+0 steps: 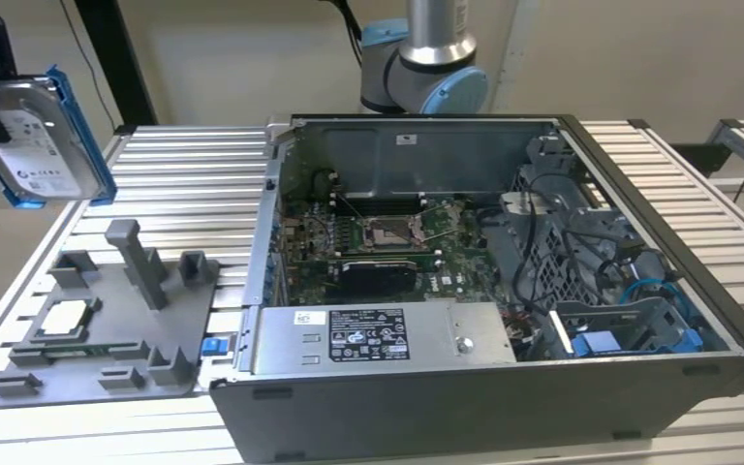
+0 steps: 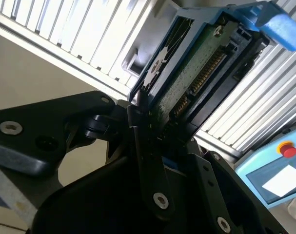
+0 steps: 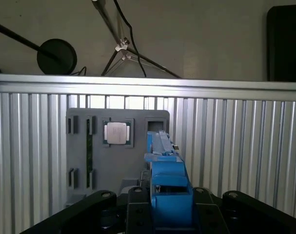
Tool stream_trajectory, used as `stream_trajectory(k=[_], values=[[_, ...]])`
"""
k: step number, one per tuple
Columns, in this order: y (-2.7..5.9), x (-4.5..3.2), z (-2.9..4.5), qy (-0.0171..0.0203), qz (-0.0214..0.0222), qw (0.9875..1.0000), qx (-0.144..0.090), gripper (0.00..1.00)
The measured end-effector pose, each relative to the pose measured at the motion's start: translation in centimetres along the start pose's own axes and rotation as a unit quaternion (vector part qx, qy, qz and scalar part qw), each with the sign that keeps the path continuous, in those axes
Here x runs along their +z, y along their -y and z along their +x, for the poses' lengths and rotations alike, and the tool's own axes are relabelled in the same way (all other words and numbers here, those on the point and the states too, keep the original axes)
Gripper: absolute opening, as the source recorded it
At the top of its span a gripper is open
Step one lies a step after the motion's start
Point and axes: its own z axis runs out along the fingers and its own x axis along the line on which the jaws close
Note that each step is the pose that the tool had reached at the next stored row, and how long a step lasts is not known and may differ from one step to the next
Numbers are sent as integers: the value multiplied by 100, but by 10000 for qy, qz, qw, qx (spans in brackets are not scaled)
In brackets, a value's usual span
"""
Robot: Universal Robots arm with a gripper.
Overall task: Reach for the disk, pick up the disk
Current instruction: 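Pick up the disk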
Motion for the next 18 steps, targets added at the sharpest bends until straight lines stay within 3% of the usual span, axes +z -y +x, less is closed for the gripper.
stream_trajectory(k=[6, 18], values=[[0, -66, 0, -1, -1, 10000, -2, 0], [-2, -289, -1, 0, 0, 10000, -6, 0]])
